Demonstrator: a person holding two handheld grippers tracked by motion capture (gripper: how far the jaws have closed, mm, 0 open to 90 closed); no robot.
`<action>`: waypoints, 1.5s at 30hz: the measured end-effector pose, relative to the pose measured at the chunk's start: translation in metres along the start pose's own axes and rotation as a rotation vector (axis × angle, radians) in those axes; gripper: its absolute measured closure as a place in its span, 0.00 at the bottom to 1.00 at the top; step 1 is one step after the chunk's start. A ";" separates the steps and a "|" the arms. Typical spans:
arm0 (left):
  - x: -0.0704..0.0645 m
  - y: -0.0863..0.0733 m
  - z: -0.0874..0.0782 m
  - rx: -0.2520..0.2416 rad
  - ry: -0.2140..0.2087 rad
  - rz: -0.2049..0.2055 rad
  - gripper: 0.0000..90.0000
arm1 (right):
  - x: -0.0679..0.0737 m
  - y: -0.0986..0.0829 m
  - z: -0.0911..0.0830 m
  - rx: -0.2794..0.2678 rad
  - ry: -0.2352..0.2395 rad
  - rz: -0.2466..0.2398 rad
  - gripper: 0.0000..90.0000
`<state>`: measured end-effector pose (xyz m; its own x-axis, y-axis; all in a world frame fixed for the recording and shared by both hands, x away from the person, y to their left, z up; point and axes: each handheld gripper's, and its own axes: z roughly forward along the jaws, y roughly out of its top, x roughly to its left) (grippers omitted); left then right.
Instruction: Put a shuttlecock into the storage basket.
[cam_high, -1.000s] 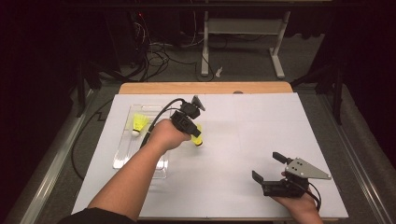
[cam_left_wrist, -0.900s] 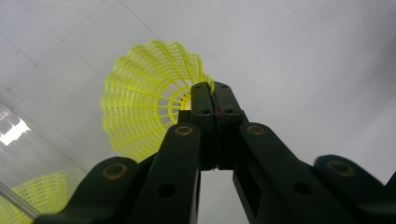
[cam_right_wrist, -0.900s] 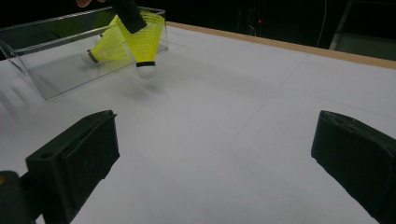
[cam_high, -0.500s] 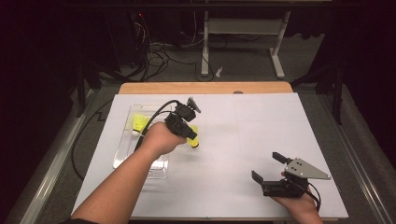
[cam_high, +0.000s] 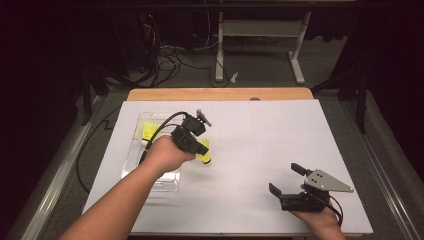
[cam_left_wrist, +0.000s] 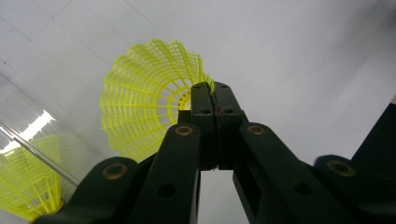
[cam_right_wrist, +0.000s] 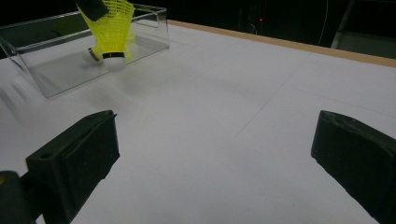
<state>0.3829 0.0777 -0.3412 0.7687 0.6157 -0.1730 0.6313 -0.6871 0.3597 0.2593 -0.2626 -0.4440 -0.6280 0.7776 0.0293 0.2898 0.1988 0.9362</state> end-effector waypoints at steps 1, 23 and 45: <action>0.000 -0.001 -0.001 -0.003 0.000 -0.004 1.00 | 0.000 0.000 0.000 0.000 0.000 0.000 0.02; 0.006 -0.009 -0.016 -0.013 0.018 -0.031 1.00 | 0.000 0.000 0.000 0.001 -0.001 -0.001 0.01; 0.015 -0.010 -0.047 -0.041 0.039 -0.047 1.00 | 0.001 0.000 0.000 0.001 -0.004 -0.001 0.01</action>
<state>0.3837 0.1119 -0.3046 0.7334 0.6619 -0.1547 0.6610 -0.6414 0.3894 0.2589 -0.2621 -0.4437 -0.6254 0.7798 0.0270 0.2896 0.1998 0.9361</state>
